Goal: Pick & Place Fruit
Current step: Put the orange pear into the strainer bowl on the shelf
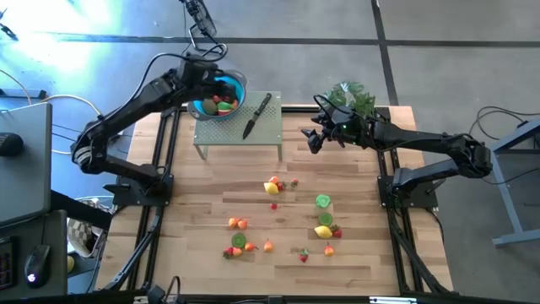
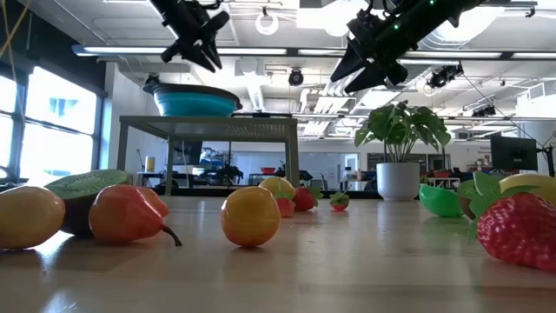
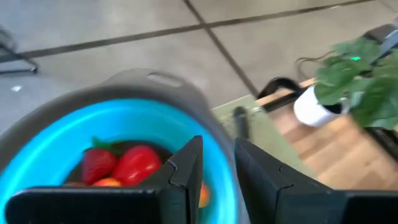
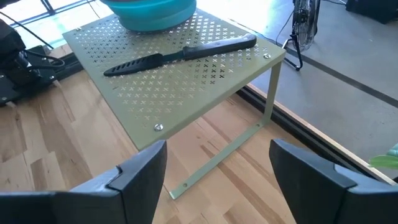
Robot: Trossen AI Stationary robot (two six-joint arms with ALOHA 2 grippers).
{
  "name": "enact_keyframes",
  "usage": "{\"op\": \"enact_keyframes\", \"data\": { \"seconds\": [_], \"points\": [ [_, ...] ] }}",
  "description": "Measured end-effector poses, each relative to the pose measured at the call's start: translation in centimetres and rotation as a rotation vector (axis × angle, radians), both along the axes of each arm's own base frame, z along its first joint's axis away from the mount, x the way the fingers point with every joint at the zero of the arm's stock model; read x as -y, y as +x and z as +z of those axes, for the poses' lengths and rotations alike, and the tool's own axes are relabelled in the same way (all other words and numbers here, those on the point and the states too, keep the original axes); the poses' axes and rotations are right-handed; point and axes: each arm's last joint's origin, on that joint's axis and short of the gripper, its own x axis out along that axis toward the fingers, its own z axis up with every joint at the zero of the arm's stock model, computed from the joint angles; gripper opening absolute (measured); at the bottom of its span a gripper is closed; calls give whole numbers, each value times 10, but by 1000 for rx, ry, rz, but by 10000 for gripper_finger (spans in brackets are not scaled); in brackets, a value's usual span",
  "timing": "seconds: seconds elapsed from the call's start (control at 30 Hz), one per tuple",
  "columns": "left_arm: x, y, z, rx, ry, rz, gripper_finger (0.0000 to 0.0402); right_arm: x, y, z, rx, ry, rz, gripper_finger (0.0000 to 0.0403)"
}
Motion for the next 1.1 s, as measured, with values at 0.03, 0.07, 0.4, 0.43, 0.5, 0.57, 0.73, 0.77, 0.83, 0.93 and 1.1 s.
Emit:
{"op": "enact_keyframes", "data": {
  "seconds": [0.03, 0.07, 0.4, 0.43, 0.5, 0.57, 0.73, 0.77, 0.83, 0.93, 1.1],
  "points": [
    [2, 2, 1, 8, 8, -9, 90, 0, 0, 0, 0, 0, 1, 276],
    [4, 4, 2, 14, 12, -20, 90, 0, 0, 0, 0, 0, 1, 276],
    [16, 13, 3, 42, 4, -58, 90, 0, 0, 0, 0, -2, 2, 276],
    [16, 13, 3, 45, 3, -59, 90, 0, 0, 0, 0, -2, 2, 276],
    [19, 15, 3, 47, 0, -72, 90, 0, 0, 0, 0, -2, 2, 276],
    [23, 18, 3, 49, -3, -85, 90, 0, 0, 0, 0, -2, 3, 276],
    [29, 22, 4, 59, -8, -94, 90, 0, 0, 0, 2, 1, 3, 276],
    [29, 22, 4, 61, -7, -94, 90, 0, 0, 0, 2, 1, 3, 276],
    [33, 23, 4, 65, -14, -100, 90, 0, 0, 0, 2, 1, 4, 276],
    [40, 27, 5, 73, -17, -125, 90, -2, 1, 0, 6, 12, 28, 276],
    [58, 33, 7, 78, -7, -185, 90, -4, 2, 0, 21, 53, 109, 276]
  ]
}}
